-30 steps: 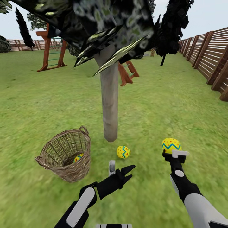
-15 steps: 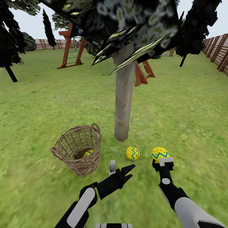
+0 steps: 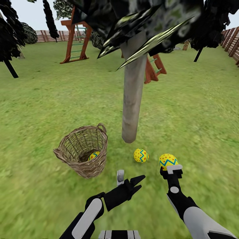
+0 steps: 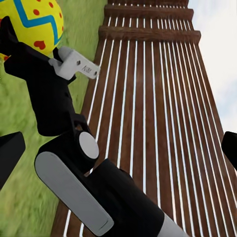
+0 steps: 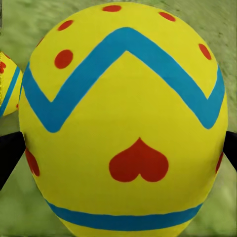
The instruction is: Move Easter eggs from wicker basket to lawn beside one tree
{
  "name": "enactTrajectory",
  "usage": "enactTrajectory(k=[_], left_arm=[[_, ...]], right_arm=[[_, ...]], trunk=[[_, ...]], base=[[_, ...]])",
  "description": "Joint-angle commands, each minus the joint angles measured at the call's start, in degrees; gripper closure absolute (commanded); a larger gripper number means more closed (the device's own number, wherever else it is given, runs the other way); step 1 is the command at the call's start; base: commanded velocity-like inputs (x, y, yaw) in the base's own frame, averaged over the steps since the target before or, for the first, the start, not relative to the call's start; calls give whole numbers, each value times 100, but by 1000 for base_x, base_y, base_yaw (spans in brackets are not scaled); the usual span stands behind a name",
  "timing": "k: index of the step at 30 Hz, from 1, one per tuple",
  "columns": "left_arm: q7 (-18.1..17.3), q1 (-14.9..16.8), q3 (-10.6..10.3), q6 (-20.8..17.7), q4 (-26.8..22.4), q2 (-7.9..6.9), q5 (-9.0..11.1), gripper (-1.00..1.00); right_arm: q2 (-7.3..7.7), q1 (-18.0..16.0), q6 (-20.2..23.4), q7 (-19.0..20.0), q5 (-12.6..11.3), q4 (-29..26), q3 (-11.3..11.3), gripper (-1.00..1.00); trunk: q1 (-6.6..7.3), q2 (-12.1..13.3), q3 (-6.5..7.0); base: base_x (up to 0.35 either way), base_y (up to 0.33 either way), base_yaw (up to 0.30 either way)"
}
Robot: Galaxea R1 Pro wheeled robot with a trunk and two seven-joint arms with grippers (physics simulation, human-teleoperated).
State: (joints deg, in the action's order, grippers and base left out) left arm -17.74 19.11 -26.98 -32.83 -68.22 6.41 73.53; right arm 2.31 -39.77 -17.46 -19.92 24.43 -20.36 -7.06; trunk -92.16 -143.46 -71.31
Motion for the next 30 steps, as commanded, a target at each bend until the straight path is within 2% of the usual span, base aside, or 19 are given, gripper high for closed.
enactTrajectory(k=[1,8,30], left_arm=[[-2,-1,3,-30,2,1,36,-100],[-2,4,5,-30,2,1,45,-100],[-2,4,6,-30,11,1,56,-100]], right_arm=[[-5,-5,-27,-4,59,11,-42,100],[-12,-5,-29,-3,257,32,-41,100],[-20,-5,-13,-3,264,41,-42,100]], trunk=[[-1,-3,-27],[-19,-13,-182],[-76,-42,-669]], base=[[0,0,0],[0,0,0],[0,0,0]])
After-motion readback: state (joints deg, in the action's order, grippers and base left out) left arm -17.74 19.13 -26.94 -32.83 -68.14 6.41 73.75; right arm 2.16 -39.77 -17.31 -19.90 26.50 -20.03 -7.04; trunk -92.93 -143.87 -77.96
